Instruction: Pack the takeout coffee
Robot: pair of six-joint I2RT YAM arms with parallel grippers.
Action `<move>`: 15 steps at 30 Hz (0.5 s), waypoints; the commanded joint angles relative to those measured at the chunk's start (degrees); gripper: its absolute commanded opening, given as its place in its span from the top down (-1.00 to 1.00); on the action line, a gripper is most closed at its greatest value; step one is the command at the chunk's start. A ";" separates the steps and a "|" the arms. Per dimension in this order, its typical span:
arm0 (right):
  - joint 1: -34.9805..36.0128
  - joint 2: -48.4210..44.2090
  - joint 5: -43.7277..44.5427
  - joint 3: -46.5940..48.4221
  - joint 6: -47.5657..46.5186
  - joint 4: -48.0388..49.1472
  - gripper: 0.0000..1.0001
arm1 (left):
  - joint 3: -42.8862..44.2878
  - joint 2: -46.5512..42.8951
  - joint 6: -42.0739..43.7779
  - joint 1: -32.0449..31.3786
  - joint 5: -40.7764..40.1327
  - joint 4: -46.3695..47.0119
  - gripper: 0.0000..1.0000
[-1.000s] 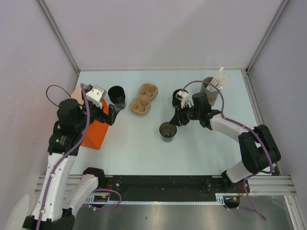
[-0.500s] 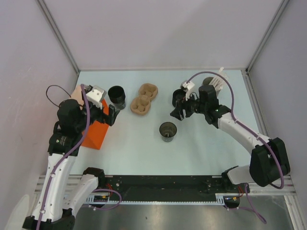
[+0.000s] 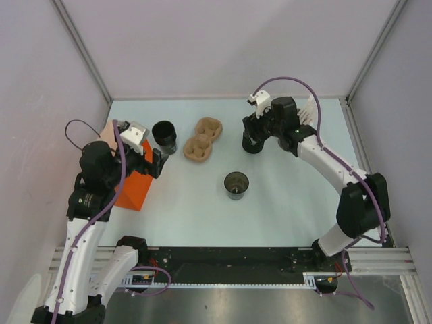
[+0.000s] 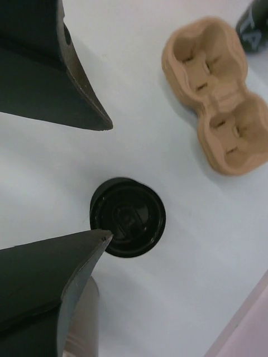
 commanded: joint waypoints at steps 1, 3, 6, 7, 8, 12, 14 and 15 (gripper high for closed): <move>-0.24 4.96 9.52 5.40 4.04 -0.83 -0.52 | -0.20 -0.76 0.19 0.10 0.73 1.51 -1.00; 0.38 7.32 13.66 6.46 4.05 -0.38 -0.52 | -0.12 -0.76 0.01 0.18 0.73 1.51 -0.99; 0.65 11.20 19.46 11.90 3.87 -3.45 -0.47 | -0.20 -0.84 0.10 0.27 0.73 1.43 -0.99; 0.30 14.25 19.91 13.83 4.39 -4.94 -0.44 | -0.20 -0.93 0.10 0.36 0.82 1.42 -1.00; 0.12 15.59 19.48 17.33 4.66 -7.91 -0.40 | -0.20 -0.93 0.10 0.45 0.82 1.42 -0.99; -0.23 20.43 20.26 22.02 5.63 -11.72 -0.34 | -0.20 -1.11 0.10 0.62 0.82 1.34 -1.00; -0.15 21.93 21.40 22.99 5.89 -12.51 -0.32 | -0.20 -1.19 0.01 0.62 0.91 1.34 -0.99; -0.23 22.28 21.75 23.69 5.98 -12.77 -0.31 | -0.29 -1.11 0.10 0.71 0.91 1.34 -0.99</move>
